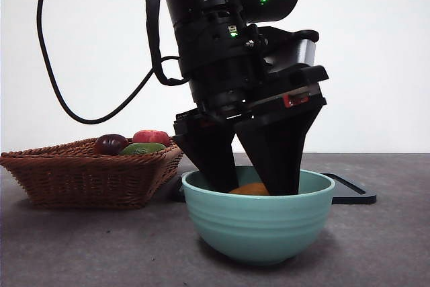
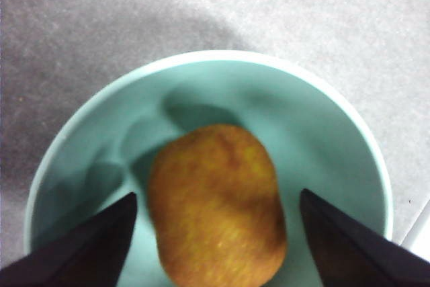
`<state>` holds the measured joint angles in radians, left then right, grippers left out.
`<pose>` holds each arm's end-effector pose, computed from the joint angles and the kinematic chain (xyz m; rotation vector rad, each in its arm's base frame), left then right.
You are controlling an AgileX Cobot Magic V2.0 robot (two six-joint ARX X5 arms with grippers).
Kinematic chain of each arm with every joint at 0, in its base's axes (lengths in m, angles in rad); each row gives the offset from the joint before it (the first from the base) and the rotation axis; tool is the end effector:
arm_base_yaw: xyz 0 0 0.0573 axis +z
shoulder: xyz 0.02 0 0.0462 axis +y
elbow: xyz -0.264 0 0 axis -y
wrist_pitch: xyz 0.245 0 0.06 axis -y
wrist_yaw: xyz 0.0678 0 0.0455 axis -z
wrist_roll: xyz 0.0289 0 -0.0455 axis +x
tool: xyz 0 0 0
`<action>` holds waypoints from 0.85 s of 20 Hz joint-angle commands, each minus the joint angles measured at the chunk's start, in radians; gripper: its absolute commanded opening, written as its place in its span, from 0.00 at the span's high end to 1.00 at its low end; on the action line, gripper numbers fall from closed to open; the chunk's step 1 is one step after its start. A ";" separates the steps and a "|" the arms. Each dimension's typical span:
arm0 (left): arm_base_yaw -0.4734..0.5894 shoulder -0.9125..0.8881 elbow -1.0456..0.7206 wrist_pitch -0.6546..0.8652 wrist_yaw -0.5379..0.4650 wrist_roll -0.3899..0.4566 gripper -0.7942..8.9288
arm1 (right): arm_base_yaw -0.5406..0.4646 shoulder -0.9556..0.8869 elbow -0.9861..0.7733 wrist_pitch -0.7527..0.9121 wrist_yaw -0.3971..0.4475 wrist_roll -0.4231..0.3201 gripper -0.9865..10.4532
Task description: Pick up the wifruite, put it on the bowl, pick up the plate, put it on desk
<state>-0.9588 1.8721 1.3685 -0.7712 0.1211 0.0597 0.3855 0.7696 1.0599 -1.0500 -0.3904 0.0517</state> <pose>0.2097 -0.3049 0.1976 0.5889 1.1915 -0.9629 0.1038 0.0540 0.3497 0.0486 0.7972 0.7172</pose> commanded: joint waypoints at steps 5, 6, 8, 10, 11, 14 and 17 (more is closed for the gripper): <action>-0.012 -0.008 0.067 -0.030 -0.002 0.000 0.50 | 0.005 0.007 0.018 0.010 0.000 -0.009 0.59; -0.009 -0.024 0.080 -0.030 -0.002 0.000 0.50 | 0.005 0.007 0.018 0.010 0.003 -0.009 0.59; -0.002 -0.072 0.107 -0.029 -0.002 0.000 0.50 | 0.005 0.006 0.018 0.009 0.005 -0.011 0.59; 0.017 -0.140 0.113 -0.019 -0.002 -0.001 0.50 | 0.005 0.007 0.018 0.009 0.005 -0.011 0.59; 0.032 -0.179 0.113 -0.017 -0.002 -0.002 0.50 | 0.005 0.007 0.018 0.009 0.006 -0.012 0.59; 0.109 -0.298 0.113 -0.016 -0.001 -0.028 0.50 | 0.005 0.007 0.018 0.010 0.006 -0.012 0.59; 0.204 -0.415 0.113 -0.021 0.036 -0.060 0.50 | 0.005 0.007 0.018 0.009 0.006 -0.012 0.59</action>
<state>-0.7452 1.4586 1.4578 -0.7937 0.1471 0.0158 0.3855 0.7696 1.0599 -1.0500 -0.3882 0.0490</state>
